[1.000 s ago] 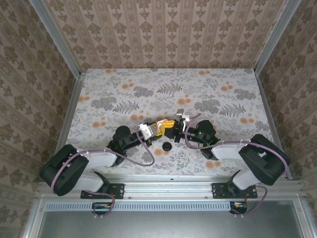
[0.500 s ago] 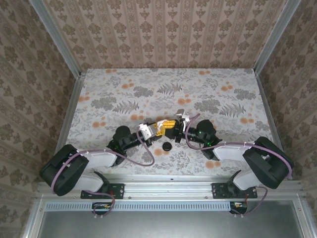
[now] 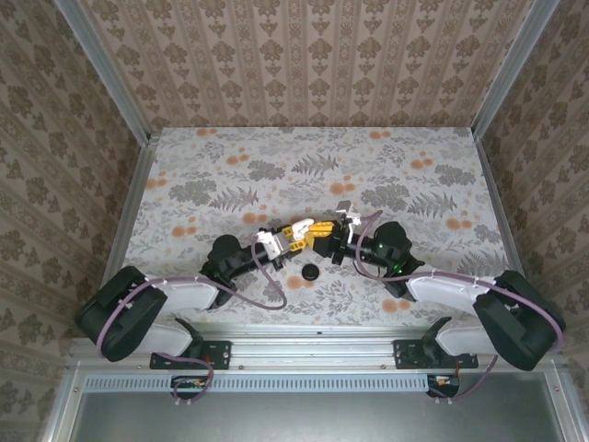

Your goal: Insert wireless bluetooth earbuds into charging case

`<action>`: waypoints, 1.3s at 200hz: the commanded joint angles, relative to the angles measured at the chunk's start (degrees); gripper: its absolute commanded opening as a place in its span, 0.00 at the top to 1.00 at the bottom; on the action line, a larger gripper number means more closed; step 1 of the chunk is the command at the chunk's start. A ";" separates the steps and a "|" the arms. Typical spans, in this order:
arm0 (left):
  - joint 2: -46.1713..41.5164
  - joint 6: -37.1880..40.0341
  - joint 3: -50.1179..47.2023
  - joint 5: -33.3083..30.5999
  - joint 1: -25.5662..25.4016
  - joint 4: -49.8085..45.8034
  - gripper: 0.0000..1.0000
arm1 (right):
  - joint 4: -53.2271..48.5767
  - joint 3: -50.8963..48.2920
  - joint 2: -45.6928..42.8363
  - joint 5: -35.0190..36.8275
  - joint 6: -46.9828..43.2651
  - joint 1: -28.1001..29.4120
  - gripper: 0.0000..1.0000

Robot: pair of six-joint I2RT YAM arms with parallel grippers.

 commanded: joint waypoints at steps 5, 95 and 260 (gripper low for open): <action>1.76 4.33 -0.57 0.61 -0.35 4.22 0.89 | -7.48 -0.89 -4.37 1.03 -2.82 -0.63 0.77; 2.57 4.85 0.10 3.41 -0.81 4.22 0.89 | -9.31 -1.11 -7.20 -2.48 -4.68 -0.85 0.78; 2.42 9.61 -0.08 3.80 -2.24 4.21 0.90 | -5.33 -1.29 -6.22 -6.69 -4.02 -0.72 0.78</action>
